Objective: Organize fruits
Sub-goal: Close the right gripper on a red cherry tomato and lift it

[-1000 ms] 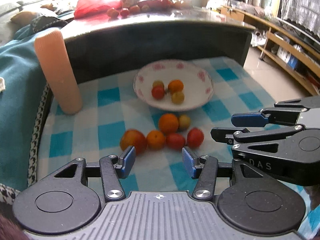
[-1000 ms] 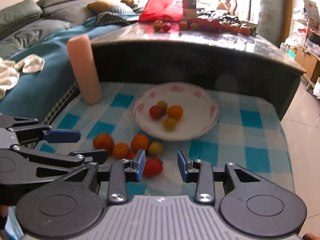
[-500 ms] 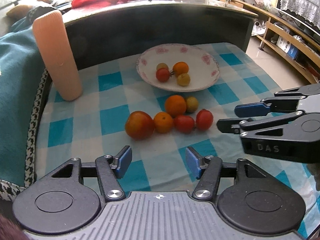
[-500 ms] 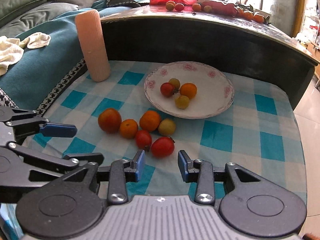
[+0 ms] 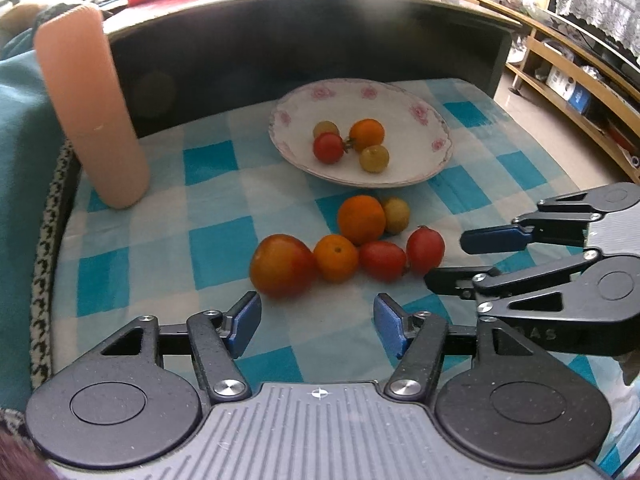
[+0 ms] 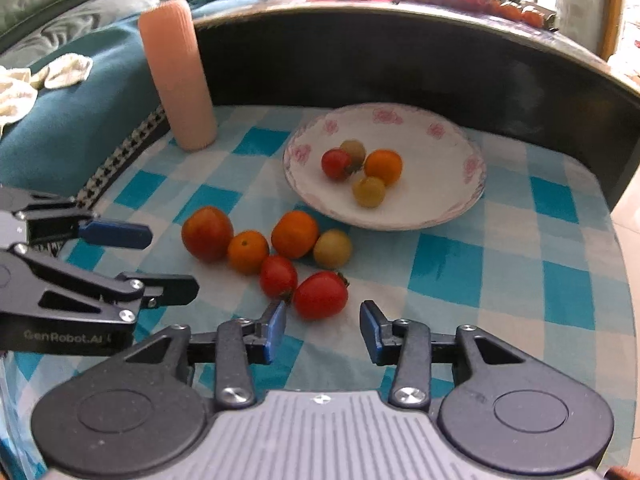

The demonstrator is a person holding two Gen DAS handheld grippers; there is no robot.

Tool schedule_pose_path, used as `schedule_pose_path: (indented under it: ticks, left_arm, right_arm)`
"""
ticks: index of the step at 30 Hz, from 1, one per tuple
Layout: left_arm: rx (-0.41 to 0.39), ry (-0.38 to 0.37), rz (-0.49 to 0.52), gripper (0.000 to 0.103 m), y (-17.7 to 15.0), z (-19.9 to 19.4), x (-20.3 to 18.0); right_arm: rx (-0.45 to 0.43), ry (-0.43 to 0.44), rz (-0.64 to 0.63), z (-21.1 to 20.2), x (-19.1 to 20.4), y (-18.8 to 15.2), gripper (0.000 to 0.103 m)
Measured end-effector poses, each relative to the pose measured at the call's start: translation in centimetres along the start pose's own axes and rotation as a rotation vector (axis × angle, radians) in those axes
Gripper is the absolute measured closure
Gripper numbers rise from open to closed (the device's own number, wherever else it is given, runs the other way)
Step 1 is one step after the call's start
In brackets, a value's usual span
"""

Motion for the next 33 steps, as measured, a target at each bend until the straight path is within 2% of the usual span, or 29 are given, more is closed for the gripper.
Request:
schedule_pose_path:
  ticks: [8,15,22,24,26,30,33]
  left_arm:
    - [0.021,-0.042,0.008,0.03,0.2,1.3,0.1]
    - [-0.004,-0.059,0.0,0.025,0.8,1.5,0.6]
    - [-0.03,-0.053,0.0,0.022,1.8,2.0,1.3]
    - [-0.027,-0.055,-0.003,0.022,1.9,2.0,1.7]
    - [-0.025,-0.049,0.006,0.022,2.0,1.9,1.9]
    - [-0.017,-0.027,0.052,0.022,1.8,1.9,2.1]
    - [-0.005,-0.024,0.04,0.022,1.8,2.2,2.5]
  right_arm:
    - [-0.01,0.012,-0.021,1.6,-0.4,0.1,0.047]
    - [-0.028,0.047,-0.045,2.3,-0.2,-0.1,0.047]
    - [-0.04,0.045,-0.068,2.8,0.2,0.0,0.047]
    - [-0.042,0.039,-0.071,2.8,0.3,0.0,0.047]
    - [-0.042,0.023,-0.081,2.8,0.4,0.0,0.053]
    - [-0.039,0.025,-0.064,2.6,0.2,-0.1,0.053]
    - [-0.03,0.029,-0.044,2.5,-0.1,-0.2,0.053]
Point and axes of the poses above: each gripper's, at about its wrist camera, not at the fingertips, and z roughly the way its jaws point, x to its left, y to its top, the point moved 4 cm from there along z, roughly the way its jaws point, and after that the axes turned 9 degrees about -z, right-handed, at the moved point
